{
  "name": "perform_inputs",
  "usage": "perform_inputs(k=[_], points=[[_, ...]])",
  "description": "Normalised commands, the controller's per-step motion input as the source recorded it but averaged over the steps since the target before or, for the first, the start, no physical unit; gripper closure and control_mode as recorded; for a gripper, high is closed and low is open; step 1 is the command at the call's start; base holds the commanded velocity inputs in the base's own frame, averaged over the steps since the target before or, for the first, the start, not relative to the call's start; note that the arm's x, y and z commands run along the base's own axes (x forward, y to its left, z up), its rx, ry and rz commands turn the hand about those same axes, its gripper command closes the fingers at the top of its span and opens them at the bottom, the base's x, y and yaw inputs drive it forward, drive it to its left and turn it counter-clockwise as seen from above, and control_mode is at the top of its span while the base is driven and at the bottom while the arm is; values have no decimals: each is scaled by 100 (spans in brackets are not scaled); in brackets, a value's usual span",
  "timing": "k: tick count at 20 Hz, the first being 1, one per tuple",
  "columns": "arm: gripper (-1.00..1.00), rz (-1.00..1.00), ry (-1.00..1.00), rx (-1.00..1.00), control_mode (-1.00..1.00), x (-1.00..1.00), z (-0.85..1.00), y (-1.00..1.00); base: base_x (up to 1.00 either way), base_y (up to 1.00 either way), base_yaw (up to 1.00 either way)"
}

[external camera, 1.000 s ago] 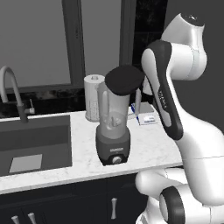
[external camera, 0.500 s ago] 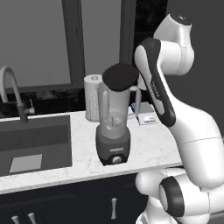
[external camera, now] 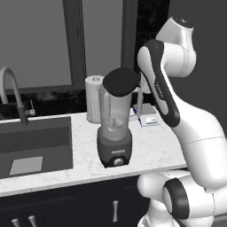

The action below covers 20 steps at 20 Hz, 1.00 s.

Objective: Close the lid blender by securely placing the lid on top.

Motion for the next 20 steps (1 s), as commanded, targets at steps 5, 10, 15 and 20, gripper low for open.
perform_inputs(k=[5, 10, 15, 20], points=[[100, 13, 0, 0, -100, -6, -16, 0, 0, 0, 0], [100, 5, 0, 2, -100, 43, 1, 6, 0, 0, 0], [100, 0, 0, 4, -100, 69, 2, 10, 0, 0, 0], [100, 0, 0, 1, -100, 59, 0, 10, 0, 0, 0]])
